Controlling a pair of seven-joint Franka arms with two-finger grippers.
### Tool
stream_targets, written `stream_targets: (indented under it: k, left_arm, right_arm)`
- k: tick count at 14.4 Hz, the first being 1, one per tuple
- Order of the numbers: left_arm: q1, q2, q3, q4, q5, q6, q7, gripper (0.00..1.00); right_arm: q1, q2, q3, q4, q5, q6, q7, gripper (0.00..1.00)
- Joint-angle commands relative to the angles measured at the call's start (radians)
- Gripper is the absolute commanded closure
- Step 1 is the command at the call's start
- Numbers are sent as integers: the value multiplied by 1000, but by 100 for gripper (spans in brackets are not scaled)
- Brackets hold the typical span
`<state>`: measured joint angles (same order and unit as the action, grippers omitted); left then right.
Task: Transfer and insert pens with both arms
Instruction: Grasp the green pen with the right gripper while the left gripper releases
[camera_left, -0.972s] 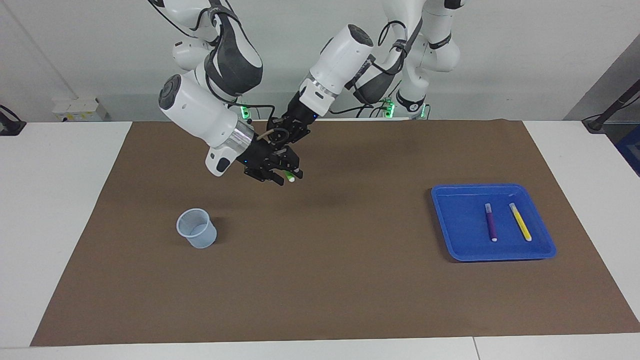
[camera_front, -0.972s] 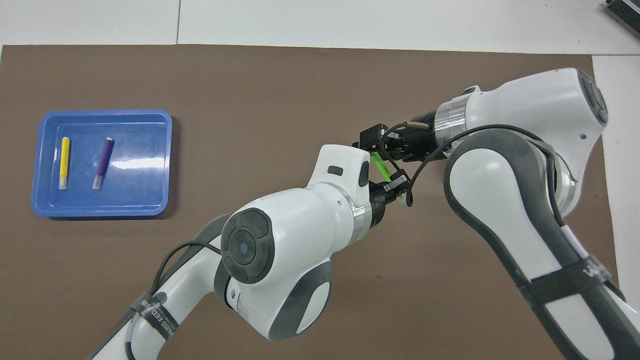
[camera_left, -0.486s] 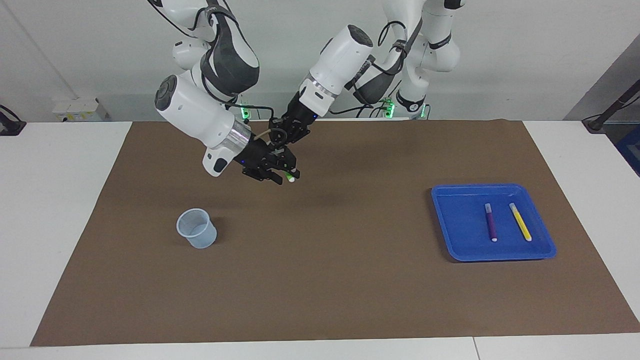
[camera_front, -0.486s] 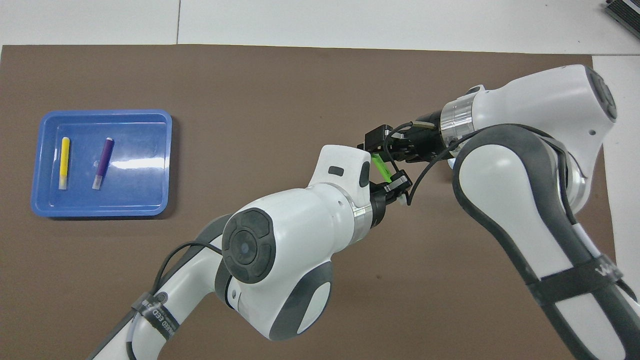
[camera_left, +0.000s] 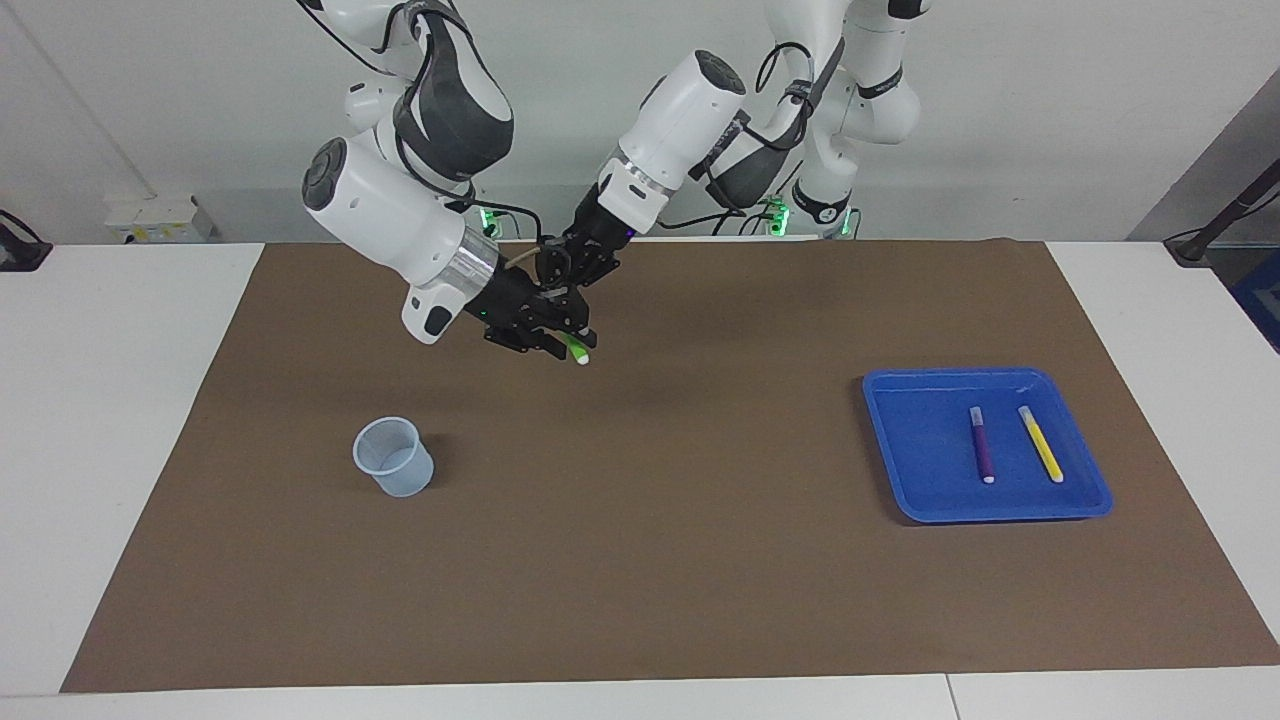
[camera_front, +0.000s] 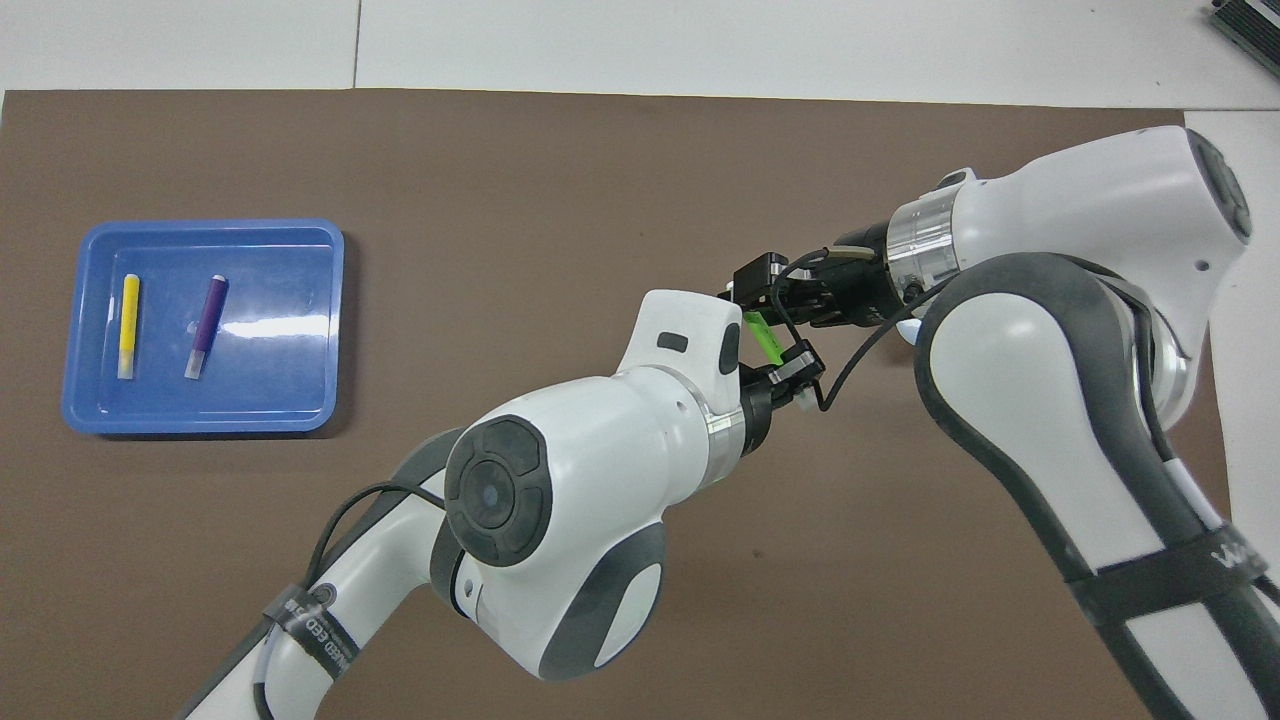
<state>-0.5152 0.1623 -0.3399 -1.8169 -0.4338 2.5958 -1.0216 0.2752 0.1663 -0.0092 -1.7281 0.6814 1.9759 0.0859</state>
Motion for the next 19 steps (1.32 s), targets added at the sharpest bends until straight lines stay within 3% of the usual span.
stream_targets:
  k: [1,2,9,10,11,16,19]
  left_arm:
    - [-6,6,5,14,-25,-6,26,100]
    - [-6,6,5,14,-25,-6,26,100]
    - [-8,6,5,14,-23,-9,25,100]
    - [-9,5,5,14,-23,-13,20,68]
    - [-11,5,4,16,-23,-20,12,1]
    - [-20,-15,5,16,-22,-133,0,0]
    - [-8,-67,7,13,-20,-256,6,0]
  right_arm:
    - [-5,-14,0,-13,6,-20,-75,71]
    - [-10,-14,0,-13,6,-25,-92,100]
    - [-13,-21,0,-5,6,-29,-95,100]
    - [-13,-21,0,-5,6,-29,-95,100]
    - [-13,-21,0,-4,6,-28,-95,100]
    - [-16,-21,0,-5,6,-23,-100,100]
    - [-19,-25,0,-28,9,1,-123,100]
